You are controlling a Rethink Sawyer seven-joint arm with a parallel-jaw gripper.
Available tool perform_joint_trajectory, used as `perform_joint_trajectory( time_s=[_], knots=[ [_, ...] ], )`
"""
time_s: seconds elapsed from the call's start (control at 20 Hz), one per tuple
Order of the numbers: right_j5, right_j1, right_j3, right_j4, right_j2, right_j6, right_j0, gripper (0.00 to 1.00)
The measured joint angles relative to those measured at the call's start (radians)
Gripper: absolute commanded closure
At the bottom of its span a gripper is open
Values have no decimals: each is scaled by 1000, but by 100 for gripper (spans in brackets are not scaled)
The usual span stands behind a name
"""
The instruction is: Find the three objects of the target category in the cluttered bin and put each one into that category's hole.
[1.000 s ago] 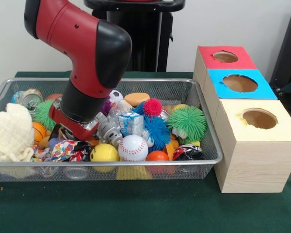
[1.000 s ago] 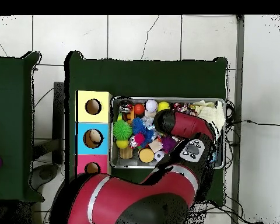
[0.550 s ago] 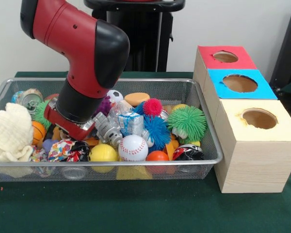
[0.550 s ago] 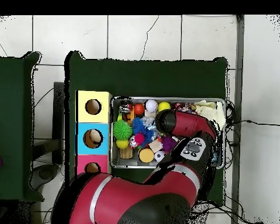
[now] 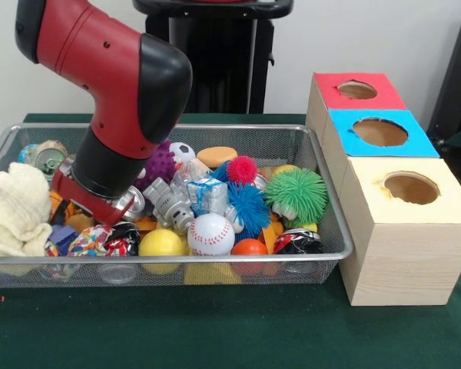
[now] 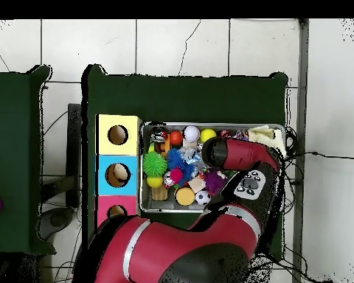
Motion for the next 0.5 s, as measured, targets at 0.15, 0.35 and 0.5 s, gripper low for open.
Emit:
perform_joint_trajectory(
  time_s=[0.15,0.35,0.5],
  knots=[
    [5,2,-9,-21,0,0,-1,0],
    [22,4,-24,-45,0,0,-1,0],
    [37,10,-49,-52,3,0,-1,0]
  ],
)
